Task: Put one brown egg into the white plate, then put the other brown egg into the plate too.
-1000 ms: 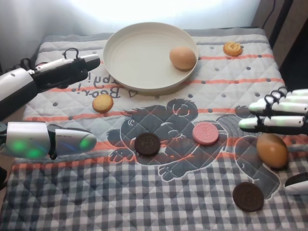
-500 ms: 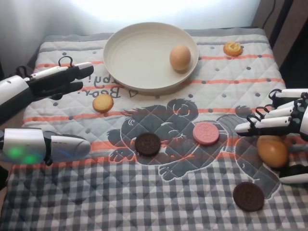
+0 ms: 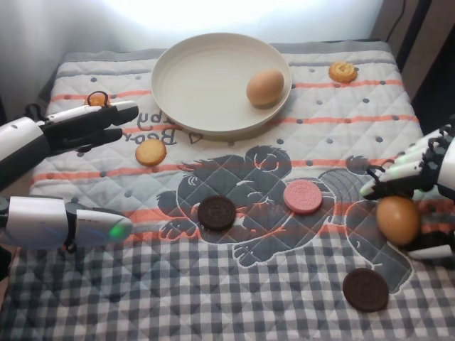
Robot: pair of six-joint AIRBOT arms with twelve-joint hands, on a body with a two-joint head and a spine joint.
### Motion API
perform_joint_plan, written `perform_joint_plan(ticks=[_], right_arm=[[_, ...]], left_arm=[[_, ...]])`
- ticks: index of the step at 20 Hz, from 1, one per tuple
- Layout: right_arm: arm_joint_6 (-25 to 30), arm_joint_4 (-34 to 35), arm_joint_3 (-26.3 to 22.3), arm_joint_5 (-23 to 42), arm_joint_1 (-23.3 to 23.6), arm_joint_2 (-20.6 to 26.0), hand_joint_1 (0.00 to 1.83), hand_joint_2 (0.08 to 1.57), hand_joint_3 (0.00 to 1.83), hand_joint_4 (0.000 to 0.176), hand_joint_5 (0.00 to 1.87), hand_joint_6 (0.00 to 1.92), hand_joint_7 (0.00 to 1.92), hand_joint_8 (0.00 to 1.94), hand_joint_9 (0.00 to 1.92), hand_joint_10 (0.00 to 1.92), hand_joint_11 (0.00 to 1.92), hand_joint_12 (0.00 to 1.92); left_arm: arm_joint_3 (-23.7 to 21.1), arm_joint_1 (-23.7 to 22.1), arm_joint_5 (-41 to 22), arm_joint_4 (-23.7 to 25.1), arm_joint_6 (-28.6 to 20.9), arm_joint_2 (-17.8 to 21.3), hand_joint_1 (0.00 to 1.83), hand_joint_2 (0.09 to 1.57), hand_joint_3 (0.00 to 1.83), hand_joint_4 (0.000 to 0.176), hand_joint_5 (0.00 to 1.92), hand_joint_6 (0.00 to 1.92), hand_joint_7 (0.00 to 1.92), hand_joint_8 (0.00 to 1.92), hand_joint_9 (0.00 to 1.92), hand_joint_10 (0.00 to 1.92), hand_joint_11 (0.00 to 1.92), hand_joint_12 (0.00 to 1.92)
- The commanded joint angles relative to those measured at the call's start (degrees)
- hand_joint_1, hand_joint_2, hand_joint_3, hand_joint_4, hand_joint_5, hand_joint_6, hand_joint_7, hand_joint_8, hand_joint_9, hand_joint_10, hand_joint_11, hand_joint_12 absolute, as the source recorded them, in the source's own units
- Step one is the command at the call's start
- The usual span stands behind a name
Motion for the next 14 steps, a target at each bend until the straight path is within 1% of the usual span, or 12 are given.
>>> perform_joint_plan(ticks=[1,2,3,6,7,8,9,10,11,12,13,14], right_arm=[[-0.2,1.3,0.7,5.9,2.1,-0.4,1.23,1.14,0.0,0.0,1.0,0.82,0.88,1.33,0.83,1.38,0.88,1.55],[-0.2,0.7,1.5,5.9,4.1,-0.7,1.22,1.14,0.0,0.0,0.99,0.87,0.9,1.26,0.86,1.27,0.87,1.48],[-0.2,0.2,2.1,5.8,5.6,-1.1,1.22,1.14,0.0,0.0,0.99,0.87,0.9,1.26,0.86,1.27,0.87,1.48],[-0.2,-1.3,7.5,3.0,14.4,-5.1,1.23,1.13,0.0,0.0,0.99,0.84,0.92,1.26,0.84,1.23,0.77,1.46],[-0.2,-2.3,10.3,0.4,18.1,-7.7,1.21,1.13,0.0,0.008,0.93,0.99,0.98,1.06,0.92,0.84,0.8,1.18],[-0.2,-3.1,11.9,-1.0,19.9,-9.1,1.21,1.13,0.0,0.008,0.93,0.99,0.98,1.06,0.92,0.84,0.8,1.18],[-0.2,-4.6,15.3,-4.1,23.6,-12.3,1.23,1.11,0.0,0.0,0.99,0.85,0.99,1.12,0.94,0.89,0.82,1.24],[-0.2,-5.5,17.4,-5.9,25.8,-14.5,1.23,1.11,0.0,0.0,0.99,0.85,0.99,1.12,0.94,0.89,0.82,1.24],[-0.2,-6.7,20.1,-8.3,28.5,-17.3,1.24,1.09,0.0,0.0,1.04,0.77,1.04,1.05,0.9,1.18,0.78,1.54],[-0.2,-7.4,21.8,-9.9,30.1,-19.2,1.24,1.09,0.0,0.0,1.04,0.77,1.04,1.05,0.9,1.18,0.78,1.54],[-0.2,-8.3,24.2,-12.0,31.9,-21.9,1.26,1.06,0.0,0.0,1.0,0.88,1.21,0.72,1.03,0.86,0.5,1.28],[-0.2,-9.0,25.8,-13.5,33.1,-23.7,1.26,1.06,0.0,0.0,1.0,0.88,1.21,0.72,1.03,0.86,0.5,1.28]], left_arm=[[0.2,-0.1,-6.9,-0.3,-0.4,0.2,0.82,0.83,0.0,0.158,0.24,0.0,0.4,0.0,0.36,0.0,0.0,0.98],[0.2,0.1,-7.1,-0.5,-0.4,0.2,0.82,0.83,0.0,0.148,0.26,0.01,0.4,0.0,0.36,0.0,0.0,1.01],[0.2,0.2,-7.2,-0.6,-0.4,0.2,0.82,0.83,0.0,0.148,0.26,0.01,0.4,0.0,0.36,0.0,0.0,1.01],[0.3,0.3,-7.2,-0.7,-0.4,0.2,0.84,0.81,0.0,0.16,0.24,0.0,0.41,0.0,0.37,0.0,0.0,0.98],[0.3,0.3,-7.3,-0.7,-0.4,0.2,0.71,0.88,0.01,0.13,0.23,0.0,0.37,0.0,0.35,0.0,0.0,1.07],[0.4,0.3,-7.3,-0.7,-0.4,0.2,0.71,0.88,0.01,0.13,0.23,0.0,0.37,0.0,0.35,0.0,0.0,1.07],[0.4,0.3,-7.3,-0.7,-0.4,0.2,0.66,0.89,0.01,0.136,0.23,0.0,0.38,0.0,0.36,0.0,0.0,1.14],[0.5,0.3,-7.3,-0.7,-0.4,0.2,0.66,0.89,0.01,0.136,0.23,0.0,0.38,0.0,0.36,0.0,0.0,1.14],[0.5,0.3,-7.2,-0.6,-0.4,0.1,0.67,0.89,0.0,0.154,0.21,0.0,0.39,0.0,0.36,0.0,0.0,1.2],[0.6,0.2,-7.1,-0.6,-0.4,0.1,0.67,0.89,0.0,0.154,0.21,0.0,0.39,0.0,0.36,0.0,0.0,1.2],[0.9,0.0,-7.0,-0.5,-0.4,-0.1,0.67,0.89,0.0,0.164,0.21,0.0,0.39,0.0,0.35,0.0,0.0,1.21],[1.1,-0.3,-6.8,-0.2,-0.4,-0.3,0.67,0.89,0.0,0.164,0.21,0.0,0.39,0.0,0.35,0.0,0.0,1.21]])
